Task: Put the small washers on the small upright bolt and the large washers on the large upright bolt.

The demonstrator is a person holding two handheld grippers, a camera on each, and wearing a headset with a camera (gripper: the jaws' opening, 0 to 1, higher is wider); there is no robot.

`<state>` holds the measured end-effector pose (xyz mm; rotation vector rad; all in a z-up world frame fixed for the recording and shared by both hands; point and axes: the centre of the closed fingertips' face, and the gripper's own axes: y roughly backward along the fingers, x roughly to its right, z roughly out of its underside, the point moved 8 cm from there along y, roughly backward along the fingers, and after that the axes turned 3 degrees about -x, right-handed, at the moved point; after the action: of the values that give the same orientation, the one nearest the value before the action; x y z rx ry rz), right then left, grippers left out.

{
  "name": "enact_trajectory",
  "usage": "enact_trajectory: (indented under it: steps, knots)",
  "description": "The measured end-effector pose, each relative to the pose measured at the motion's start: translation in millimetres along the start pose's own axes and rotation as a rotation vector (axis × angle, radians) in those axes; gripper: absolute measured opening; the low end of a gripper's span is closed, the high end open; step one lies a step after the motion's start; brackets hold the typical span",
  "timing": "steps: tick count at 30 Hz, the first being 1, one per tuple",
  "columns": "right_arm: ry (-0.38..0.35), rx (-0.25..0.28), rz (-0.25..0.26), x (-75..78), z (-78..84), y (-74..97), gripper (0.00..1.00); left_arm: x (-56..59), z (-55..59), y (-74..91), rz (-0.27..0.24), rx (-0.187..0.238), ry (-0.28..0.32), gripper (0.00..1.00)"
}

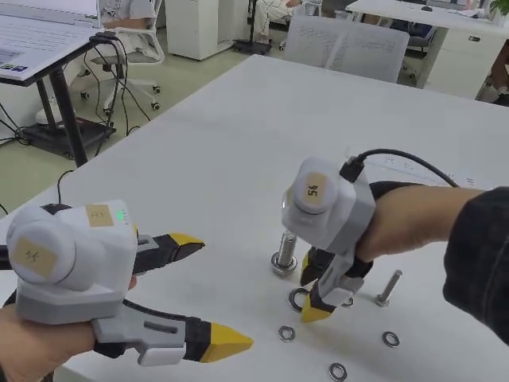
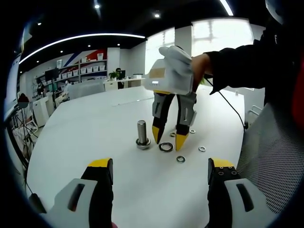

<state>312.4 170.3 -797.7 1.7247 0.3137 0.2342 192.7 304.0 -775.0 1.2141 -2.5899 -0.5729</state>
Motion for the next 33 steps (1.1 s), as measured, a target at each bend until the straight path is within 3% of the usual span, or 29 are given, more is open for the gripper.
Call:
enact_trajectory:
  steps: [33]
  knots:
    - [0.007,-0.006,0.026,-1.0,-1.1,-0.4,0.25,0.5,-0.5,0.8,0.005,0.002,0.0,0.81]
